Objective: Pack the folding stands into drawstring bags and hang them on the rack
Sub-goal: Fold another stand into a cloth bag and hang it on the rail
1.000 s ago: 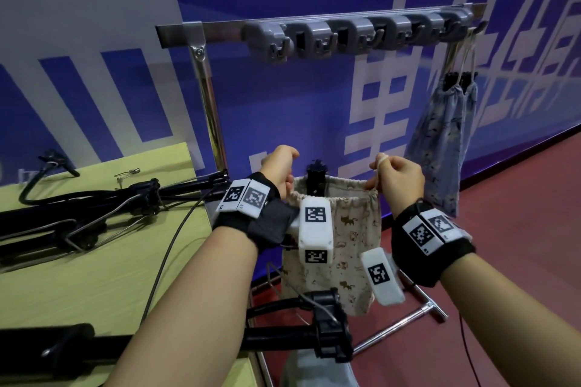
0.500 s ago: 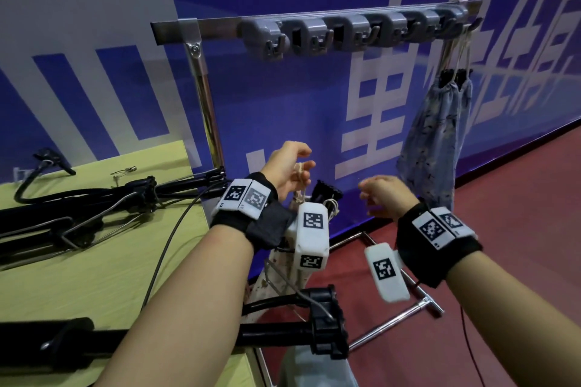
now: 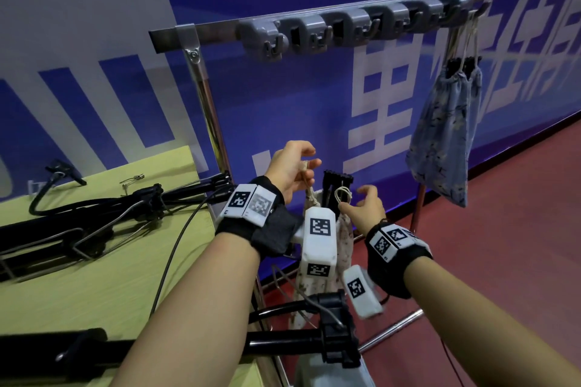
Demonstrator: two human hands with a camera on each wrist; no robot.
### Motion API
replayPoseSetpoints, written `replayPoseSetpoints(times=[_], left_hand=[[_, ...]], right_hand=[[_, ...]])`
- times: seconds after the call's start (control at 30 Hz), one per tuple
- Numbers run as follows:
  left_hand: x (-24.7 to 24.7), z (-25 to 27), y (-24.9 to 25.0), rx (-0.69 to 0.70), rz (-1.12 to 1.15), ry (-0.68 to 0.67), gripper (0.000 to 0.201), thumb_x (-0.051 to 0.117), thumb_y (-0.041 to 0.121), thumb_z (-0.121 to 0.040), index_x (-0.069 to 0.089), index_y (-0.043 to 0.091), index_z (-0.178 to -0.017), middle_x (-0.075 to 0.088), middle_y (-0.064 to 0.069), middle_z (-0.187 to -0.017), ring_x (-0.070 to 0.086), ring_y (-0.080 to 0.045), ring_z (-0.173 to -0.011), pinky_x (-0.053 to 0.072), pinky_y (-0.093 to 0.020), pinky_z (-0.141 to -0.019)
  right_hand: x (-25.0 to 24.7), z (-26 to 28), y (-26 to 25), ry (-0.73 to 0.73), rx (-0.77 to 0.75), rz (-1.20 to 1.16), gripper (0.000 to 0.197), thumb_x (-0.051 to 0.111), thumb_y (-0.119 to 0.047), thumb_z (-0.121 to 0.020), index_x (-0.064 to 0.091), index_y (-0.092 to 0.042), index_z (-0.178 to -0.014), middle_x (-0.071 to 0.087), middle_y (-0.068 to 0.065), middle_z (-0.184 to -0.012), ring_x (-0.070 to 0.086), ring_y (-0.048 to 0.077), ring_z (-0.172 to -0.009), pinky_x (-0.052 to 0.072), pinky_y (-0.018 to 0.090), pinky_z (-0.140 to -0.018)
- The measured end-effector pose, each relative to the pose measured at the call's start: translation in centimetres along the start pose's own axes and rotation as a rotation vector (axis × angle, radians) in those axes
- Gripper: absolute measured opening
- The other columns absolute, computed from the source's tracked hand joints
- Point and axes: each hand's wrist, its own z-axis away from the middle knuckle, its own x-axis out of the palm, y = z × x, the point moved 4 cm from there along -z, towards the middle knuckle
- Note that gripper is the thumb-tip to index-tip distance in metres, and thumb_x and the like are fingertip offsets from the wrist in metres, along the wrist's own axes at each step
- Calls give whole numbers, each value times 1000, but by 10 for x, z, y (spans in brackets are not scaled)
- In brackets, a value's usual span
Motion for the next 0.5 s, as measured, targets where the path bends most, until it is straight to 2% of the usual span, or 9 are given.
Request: replayPoseSetpoints(times=[0.07, 0.17, 0.2, 0.27, 0.33, 0.4, 0.43, 0.5], left_hand=[[4, 2, 0, 6, -12, -15, 7, 49, 17, -87, 52, 12, -82, 57, -2, -68, 36, -11, -48, 39, -25, -54], [7, 3, 1, 15, -24, -23, 6, 49, 16, -87, 52, 12, -83, 57, -2, -68, 36, -11, -48, 39, -25, -56], [7, 3, 1, 15, -26, -23, 6, 49, 16, -87, 52, 12, -83, 58, -1, -68, 36, -11, -49, 40, -25, -56], [6, 2, 1, 9, -24, -21, 6, 49, 16, -86, 52, 13, -83, 58, -1, -68, 36, -11, -49, 40, -25, -56], [4, 1, 1, 7, -23, -19, 6, 49, 16, -87, 52, 13, -83, 58, -1, -68, 36, -10, -49, 40, -25, -56], [4, 2, 1, 10, -22, -16, 7, 49, 16, -87, 52, 13, -82, 58, -1, -69, 36, -10, -49, 40, -25, -55], [3, 2, 1, 12, -20, -13, 6, 48, 16, -87, 52, 13, -82, 58, -1, -69, 36, -10, -48, 40, -25, -55], [2, 3, 2, 16, -18, -8, 6, 48, 15, -86, 52, 13, -82, 57, -2, -69, 35, -11, -48, 40, -25, -55]], right_hand=[[-1, -2, -5, -1, -94, 61, 38, 60, -16, -87, 48, -12, -123, 45, 14, -113, 51, 28, -95, 35, 25, -76], [-2, -7, -8, -15, -148, 184, 20, 59, -19, -89, 60, -10, -106, 46, 15, -116, 53, 30, -102, 36, 25, -79], [-2, -8, -8, -29, -152, 221, 20, 60, -22, -88, 61, -9, -104, 46, 15, -117, 53, 31, -102, 37, 27, -80], [-1, -8, -8, -30, -162, 249, 31, 63, -26, -87, 54, -11, -113, 42, 13, -121, 54, 31, -101, 42, 32, -82], [-2, -5, -13, 15, -226, 251, 43, 62, -25, -87, 46, -18, -126, 38, 10, -123, 54, 31, -95, 46, 35, -73], [0, -3, -21, 27, -340, 330, 48, 58, -18, -89, 43, -29, -132, 35, 8, -128, 54, 30, -96, 46, 34, -67], [2, -2, -25, 16, -387, 402, 50, 55, -13, -89, 43, -33, -133, 34, 7, -131, 52, 29, -102, 46, 34, -66], [5, -1, -33, -1, -465, 596, 44, 51, -10, -90, 50, -31, -128, 33, 6, -135, 43, 27, -117, 45, 35, -66]])
